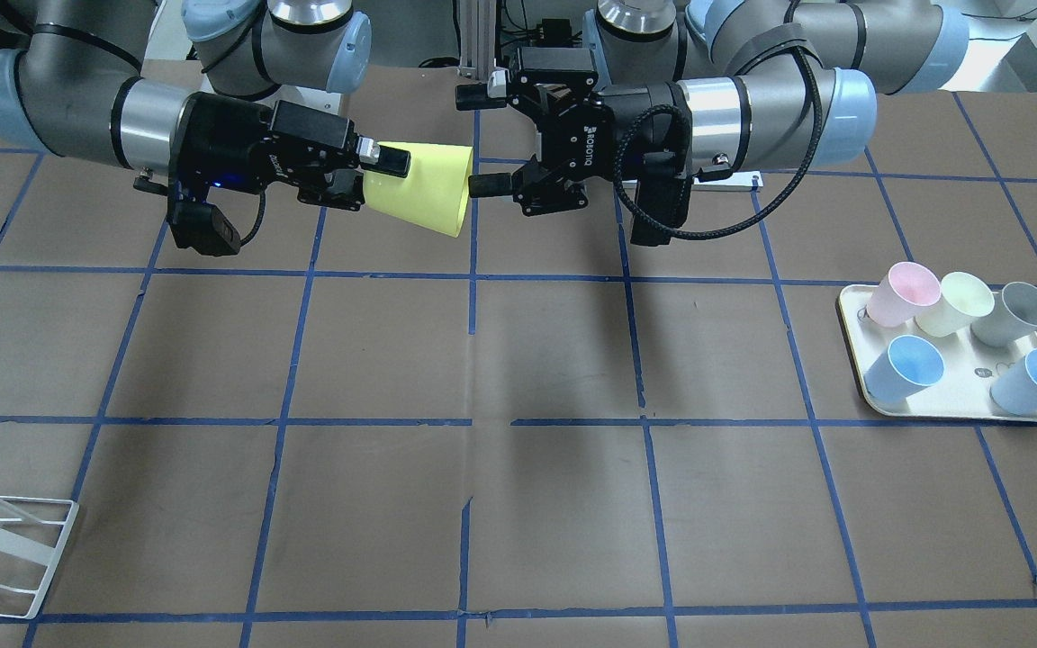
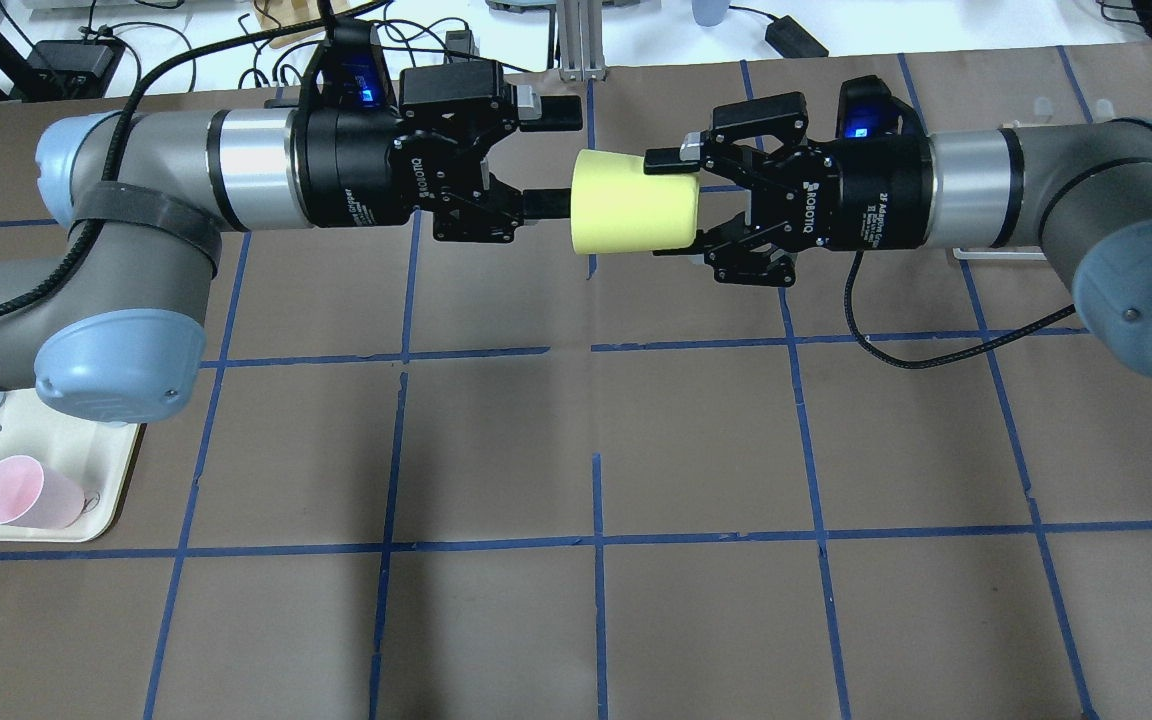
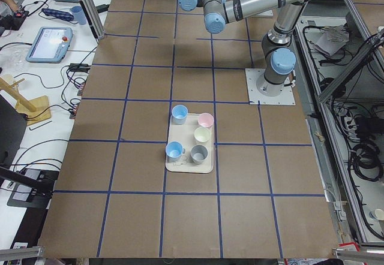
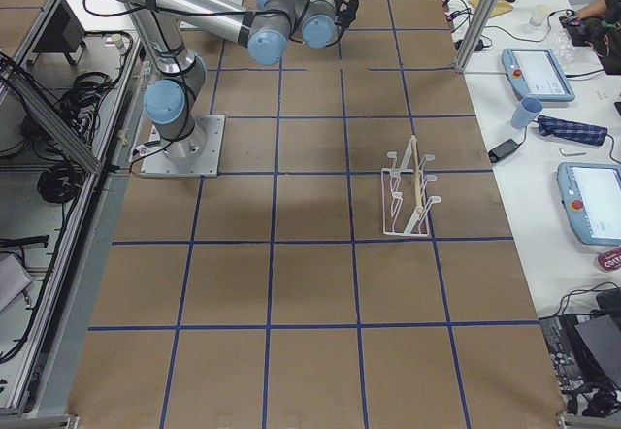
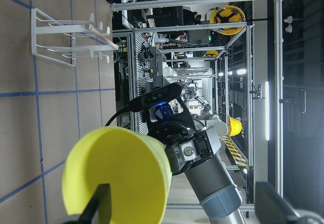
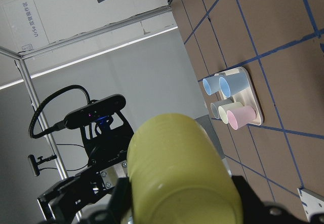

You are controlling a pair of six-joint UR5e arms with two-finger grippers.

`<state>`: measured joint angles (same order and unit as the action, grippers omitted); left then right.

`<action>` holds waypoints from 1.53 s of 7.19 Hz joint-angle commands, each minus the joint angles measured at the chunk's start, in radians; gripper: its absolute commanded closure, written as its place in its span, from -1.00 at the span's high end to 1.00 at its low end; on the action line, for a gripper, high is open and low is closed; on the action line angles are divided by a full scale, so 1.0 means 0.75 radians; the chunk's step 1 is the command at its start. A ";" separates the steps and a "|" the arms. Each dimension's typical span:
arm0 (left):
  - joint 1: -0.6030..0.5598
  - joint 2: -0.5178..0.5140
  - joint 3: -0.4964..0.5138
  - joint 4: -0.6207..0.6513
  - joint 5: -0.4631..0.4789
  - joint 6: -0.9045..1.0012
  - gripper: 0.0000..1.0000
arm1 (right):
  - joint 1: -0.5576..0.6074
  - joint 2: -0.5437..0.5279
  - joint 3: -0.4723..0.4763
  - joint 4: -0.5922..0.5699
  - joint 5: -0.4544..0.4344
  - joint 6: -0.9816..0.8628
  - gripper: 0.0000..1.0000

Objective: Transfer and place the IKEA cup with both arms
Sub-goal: 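Bring the yellow cup to the left gripper and grasp its rim with the left gripper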

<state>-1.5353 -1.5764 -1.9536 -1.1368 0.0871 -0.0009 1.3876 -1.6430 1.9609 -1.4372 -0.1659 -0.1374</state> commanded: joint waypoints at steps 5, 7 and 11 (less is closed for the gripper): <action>-0.011 -0.007 -0.001 0.008 -0.004 0.007 -0.46 | 0.005 -0.004 -0.011 0.000 0.006 0.036 -0.51; -0.011 -0.011 -0.005 0.006 -0.002 0.005 -0.95 | 0.003 -0.006 -0.013 0.000 0.006 0.036 -0.46; -0.006 -0.003 -0.003 0.008 0.009 -0.041 -1.00 | 0.003 -0.002 -0.019 -0.002 0.006 0.122 1.00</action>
<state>-1.5404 -1.5845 -1.9571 -1.1315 0.0933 -0.0088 1.3906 -1.6449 1.9484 -1.4384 -0.1607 -0.0595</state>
